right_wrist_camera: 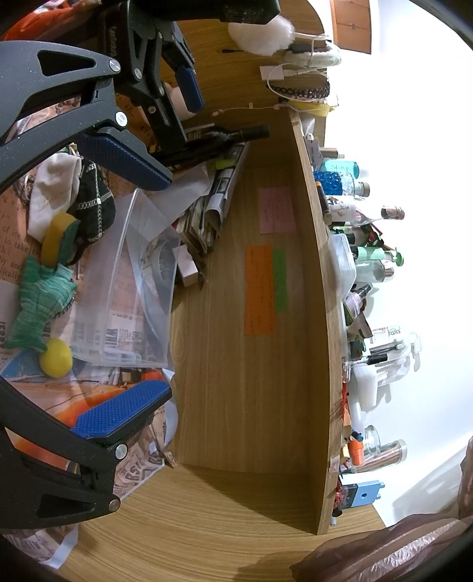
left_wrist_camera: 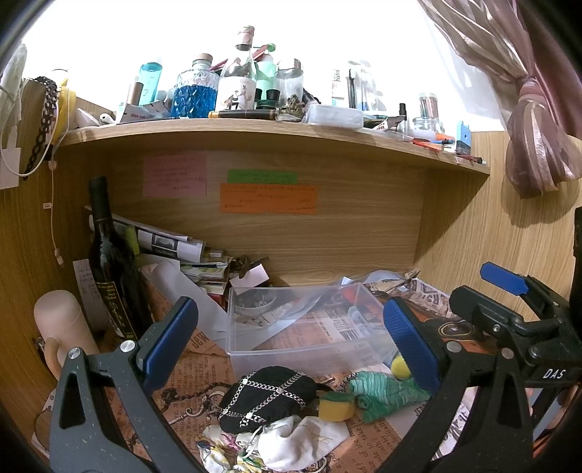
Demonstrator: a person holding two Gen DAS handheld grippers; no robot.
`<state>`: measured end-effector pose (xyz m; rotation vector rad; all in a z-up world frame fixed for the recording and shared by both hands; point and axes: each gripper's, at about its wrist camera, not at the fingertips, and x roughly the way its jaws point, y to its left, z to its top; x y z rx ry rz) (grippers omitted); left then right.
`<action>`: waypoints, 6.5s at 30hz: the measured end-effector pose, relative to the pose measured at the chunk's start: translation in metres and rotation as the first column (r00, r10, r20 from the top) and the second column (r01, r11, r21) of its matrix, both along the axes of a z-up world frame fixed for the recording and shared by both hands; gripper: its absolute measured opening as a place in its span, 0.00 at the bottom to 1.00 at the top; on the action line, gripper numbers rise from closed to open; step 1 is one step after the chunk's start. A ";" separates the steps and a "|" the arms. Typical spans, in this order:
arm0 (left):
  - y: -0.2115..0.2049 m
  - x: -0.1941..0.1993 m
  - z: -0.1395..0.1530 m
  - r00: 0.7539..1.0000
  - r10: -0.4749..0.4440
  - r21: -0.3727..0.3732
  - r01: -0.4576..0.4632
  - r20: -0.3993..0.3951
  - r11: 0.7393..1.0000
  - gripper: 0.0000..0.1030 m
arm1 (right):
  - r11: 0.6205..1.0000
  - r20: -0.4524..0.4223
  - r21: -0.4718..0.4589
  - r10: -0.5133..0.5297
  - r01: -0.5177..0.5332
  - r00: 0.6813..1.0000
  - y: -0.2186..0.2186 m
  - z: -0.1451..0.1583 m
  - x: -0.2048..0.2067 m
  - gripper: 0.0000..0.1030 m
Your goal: Organize soft objects
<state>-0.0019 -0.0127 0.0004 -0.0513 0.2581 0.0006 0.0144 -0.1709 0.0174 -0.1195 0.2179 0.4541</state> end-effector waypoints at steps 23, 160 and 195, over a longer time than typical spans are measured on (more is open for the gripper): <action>0.032 0.052 -0.067 0.952 -0.030 -0.077 0.006 -0.306 0.997 1.00 | 0.994 -0.196 -0.080 -0.087 0.072 0.977 -0.028 -0.047 0.045 1.00; 0.070 0.146 -0.048 0.909 -0.164 -0.209 0.088 -0.382 0.974 0.16 | 0.981 -0.359 -0.186 -0.009 -0.062 0.933 0.025 -0.063 0.159 0.41; 0.048 0.109 -0.065 0.903 -0.101 -0.046 0.089 -0.417 0.995 0.88 | 0.971 -0.351 -0.209 0.035 -0.114 0.936 0.005 -0.054 0.111 0.76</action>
